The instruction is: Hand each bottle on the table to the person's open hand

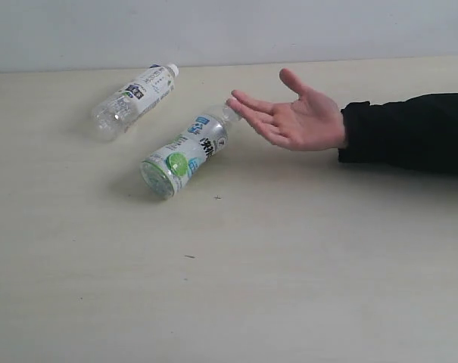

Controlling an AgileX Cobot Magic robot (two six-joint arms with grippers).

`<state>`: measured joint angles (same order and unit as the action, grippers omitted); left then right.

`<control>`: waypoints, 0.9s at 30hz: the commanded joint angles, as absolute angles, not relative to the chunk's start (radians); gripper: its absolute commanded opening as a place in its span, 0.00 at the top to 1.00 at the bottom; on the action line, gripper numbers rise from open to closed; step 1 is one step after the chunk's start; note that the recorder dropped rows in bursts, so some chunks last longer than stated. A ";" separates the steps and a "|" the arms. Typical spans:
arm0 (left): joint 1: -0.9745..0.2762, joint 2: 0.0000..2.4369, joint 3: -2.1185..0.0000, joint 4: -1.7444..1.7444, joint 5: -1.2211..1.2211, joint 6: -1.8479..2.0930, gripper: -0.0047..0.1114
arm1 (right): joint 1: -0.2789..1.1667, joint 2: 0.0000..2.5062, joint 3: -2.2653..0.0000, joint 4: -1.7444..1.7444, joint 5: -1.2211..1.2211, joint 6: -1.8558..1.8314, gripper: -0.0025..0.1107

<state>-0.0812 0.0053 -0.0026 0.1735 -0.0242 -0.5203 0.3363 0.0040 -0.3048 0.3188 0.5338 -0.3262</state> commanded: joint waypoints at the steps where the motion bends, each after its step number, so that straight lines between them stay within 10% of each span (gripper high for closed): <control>1: -0.080 0.000 0.000 0.169 -0.034 -0.524 0.96 | 0.338 0.000 -0.299 0.279 0.525 -0.321 0.92; 27: -0.080 0.000 0.000 0.169 -0.034 -0.524 0.96 | 0.471 0.833 -0.574 -0.061 0.807 0.032 0.92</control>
<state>-0.0812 0.0053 -0.0026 0.1735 -0.0242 -0.5203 0.4383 0.7485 -0.5475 -0.0670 0.7860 0.0591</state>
